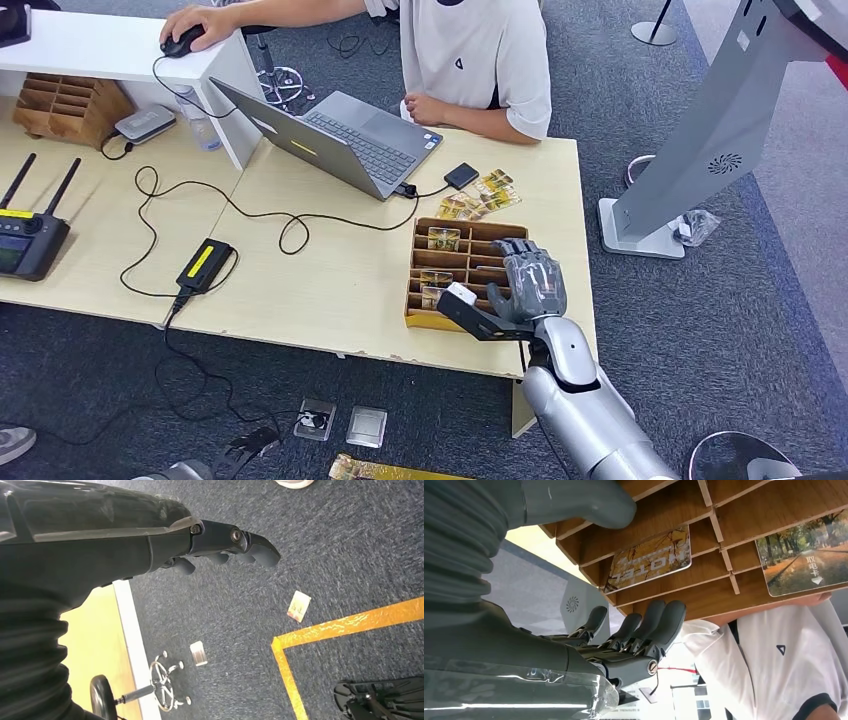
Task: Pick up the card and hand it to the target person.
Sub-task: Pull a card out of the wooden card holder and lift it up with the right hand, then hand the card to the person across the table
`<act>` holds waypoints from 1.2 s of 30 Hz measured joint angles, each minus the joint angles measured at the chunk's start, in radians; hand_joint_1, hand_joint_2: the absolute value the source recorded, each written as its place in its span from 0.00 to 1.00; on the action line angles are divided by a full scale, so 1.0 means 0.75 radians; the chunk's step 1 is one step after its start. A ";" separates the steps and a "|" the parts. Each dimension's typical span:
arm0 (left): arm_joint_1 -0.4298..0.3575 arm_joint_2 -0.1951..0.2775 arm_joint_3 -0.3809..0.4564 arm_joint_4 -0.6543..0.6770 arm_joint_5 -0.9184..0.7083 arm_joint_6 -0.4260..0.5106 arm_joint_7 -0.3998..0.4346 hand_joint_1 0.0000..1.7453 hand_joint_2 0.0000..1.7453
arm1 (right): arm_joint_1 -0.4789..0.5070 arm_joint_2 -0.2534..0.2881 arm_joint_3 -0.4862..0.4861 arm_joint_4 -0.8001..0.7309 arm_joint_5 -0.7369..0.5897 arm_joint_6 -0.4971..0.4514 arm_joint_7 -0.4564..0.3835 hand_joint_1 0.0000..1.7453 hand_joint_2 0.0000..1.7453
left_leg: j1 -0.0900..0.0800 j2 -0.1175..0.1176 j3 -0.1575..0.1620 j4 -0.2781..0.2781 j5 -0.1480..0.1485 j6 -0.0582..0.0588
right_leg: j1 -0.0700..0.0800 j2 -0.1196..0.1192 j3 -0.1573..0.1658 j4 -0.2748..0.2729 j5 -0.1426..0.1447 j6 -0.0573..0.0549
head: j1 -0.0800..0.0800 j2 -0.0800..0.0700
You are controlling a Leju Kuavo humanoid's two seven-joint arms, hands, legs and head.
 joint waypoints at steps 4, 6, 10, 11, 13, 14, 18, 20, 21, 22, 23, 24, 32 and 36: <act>0.002 0.000 0.000 0.000 0.010 0.002 -0.002 0.00 1.00 | -0.001 0.002 0.001 0.012 -0.003 -0.001 -0.013 1.00 1.00 | 0.000 0.000 0.000 0.000 0.000 0.000 | 0.000 0.000 0.000 0.000 0.000 0.000 | 0.000 0.000; 0.003 0.000 0.000 0.000 0.012 0.003 -0.004 0.00 1.00 | -0.003 0.004 0.001 0.018 -0.005 -0.008 -0.020 1.00 1.00 | 0.000 0.000 0.000 0.000 0.000 0.000 | 0.000 0.000 0.000 0.000 0.000 0.000 | 0.000 0.000; 0.003 0.000 0.000 0.000 0.015 0.005 -0.007 0.00 1.00 | -0.006 0.008 0.001 0.027 -0.007 -0.023 -0.030 1.00 1.00 | 0.000 0.000 0.000 0.000 0.000 0.000 | 0.000 0.000 0.000 0.000 0.000 0.000 | 0.000 0.000; 0.004 0.000 0.000 0.000 0.016 0.005 -0.008 0.00 1.00 | -0.007 0.008 0.001 0.029 -0.007 -0.025 -0.031 1.00 1.00 | 0.000 0.000 0.000 0.000 0.000 0.000 | 0.000 0.000 0.000 0.000 0.000 0.000 | 0.000 0.000; 0.004 0.000 0.000 0.000 0.017 0.005 -0.009 0.00 1.00 | -0.007 0.008 0.001 0.030 -0.006 -0.026 -0.030 1.00 1.00 | 0.000 0.000 0.000 0.000 0.000 0.000 | 0.000 0.000 0.000 0.000 0.000 0.000 | 0.000 0.000; 0.003 0.000 0.000 0.000 0.015 0.005 -0.009 0.00 1.00 | -0.007 0.008 0.001 0.030 -0.006 -0.027 -0.027 1.00 1.00 | 0.000 0.000 0.000 0.000 0.000 0.000 | 0.000 0.000 0.000 0.000 0.000 0.000 | 0.000 0.000; -0.001 0.000 0.000 0.000 -0.009 0.004 -0.012 0.00 1.00 | -0.003 0.006 -0.006 0.030 -0.001 -0.039 -0.003 1.00 1.00 | 0.000 0.000 0.001 0.000 0.000 0.000 | 0.000 0.000 0.000 0.000 0.000 0.000 | 0.000 0.000; -0.007 0.000 0.000 0.000 -0.030 0.002 -0.012 0.00 1.00 | 0.001 0.003 -0.010 0.027 0.003 -0.047 0.008 1.00 1.00 | 0.000 0.000 0.001 0.000 0.000 0.000 | 0.000 0.000 0.000 0.000 0.000 0.000 | 0.000 0.000; -0.011 -0.001 0.000 0.000 -0.039 0.001 -0.011 0.00 1.00 | 0.004 0.001 -0.012 0.024 0.004 -0.051 0.013 1.00 1.00 | 0.000 0.000 0.001 0.000 0.000 0.000 | 0.000 0.000 0.000 0.000 0.000 0.000 | 0.000 0.000; -0.015 -0.001 0.000 0.000 -0.048 -0.001 -0.009 0.00 1.00 | 0.008 -0.002 -0.016 0.020 0.005 -0.056 0.017 1.00 1.00 | 0.000 0.000 0.001 0.000 0.000 0.000 | 0.000 0.000 0.000 0.000 0.000 0.000 | 0.000 0.000; -0.019 -0.002 0.000 0.000 -0.055 -0.002 -0.007 0.00 1.00 | 0.012 -0.004 -0.021 0.015 0.007 -0.061 0.021 1.00 1.00 | 0.000 0.000 0.001 0.000 0.000 0.000 | 0.000 0.000 0.000 0.000 0.000 0.000 | 0.000 0.000; -0.022 -0.003 -0.001 0.000 -0.060 -0.003 -0.005 0.00 1.00 | 0.016 -0.007 -0.027 0.008 0.011 -0.066 0.024 1.00 1.00 | 0.000 0.000 0.001 0.000 0.000 0.000 | 0.000 0.000 0.000 0.000 0.000 0.000 | 0.000 0.000; -0.024 -0.006 -0.001 0.000 -0.038 -0.003 0.001 0.00 1.00 | 0.080 -0.055 -0.089 -0.229 0.057 -0.135 0.045 1.00 1.00 | 0.000 0.001 0.001 0.000 0.000 0.000 | 0.000 0.001 0.000 0.000 0.001 0.000 | 0.000 0.000; -0.007 -0.006 0.000 0.000 -0.009 0.002 -0.012 0.00 1.00 | 0.101 -0.078 -0.117 -0.405 0.070 -0.138 0.054 1.00 1.00 | 0.000 0.001 0.001 0.000 0.000 0.000 | 0.000 0.001 0.000 0.000 0.001 0.000 | 0.000 0.000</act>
